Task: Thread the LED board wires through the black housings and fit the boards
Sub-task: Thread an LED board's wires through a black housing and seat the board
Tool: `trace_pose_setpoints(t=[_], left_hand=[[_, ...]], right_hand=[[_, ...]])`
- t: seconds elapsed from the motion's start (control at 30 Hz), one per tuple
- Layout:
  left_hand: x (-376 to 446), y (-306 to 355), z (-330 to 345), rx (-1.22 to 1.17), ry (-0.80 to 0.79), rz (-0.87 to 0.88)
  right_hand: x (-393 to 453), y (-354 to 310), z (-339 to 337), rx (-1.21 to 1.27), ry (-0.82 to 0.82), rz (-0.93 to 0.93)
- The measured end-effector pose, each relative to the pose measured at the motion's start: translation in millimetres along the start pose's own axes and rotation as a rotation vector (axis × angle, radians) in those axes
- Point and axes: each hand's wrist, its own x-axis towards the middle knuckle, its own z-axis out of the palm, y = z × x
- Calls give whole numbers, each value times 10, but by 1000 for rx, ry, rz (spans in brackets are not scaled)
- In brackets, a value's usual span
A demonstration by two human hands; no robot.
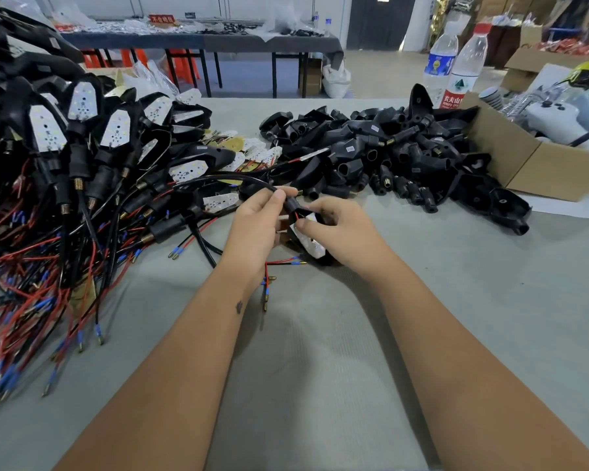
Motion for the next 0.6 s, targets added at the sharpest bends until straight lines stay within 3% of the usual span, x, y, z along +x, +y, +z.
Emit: trace_pose_setpoints(t=[0.2, 0.33, 0.43, 0.53, 0.6], left_hand=[[-22, 35, 38, 28, 19, 19], [13, 95, -55, -185, 64, 37], [38, 150, -131, -360, 108, 107], [59, 194, -188, -510, 179, 120], [66, 201, -216, -491, 259, 108]], right_hand=[[16, 6, -184, 140, -113, 72], [-12, -21, -346, 244, -107, 66], [-20, -1, -454, 312, -220, 117], [-39, 21, -499, 244, -307, 210], [-47, 20, -511, 181, -336, 257]])
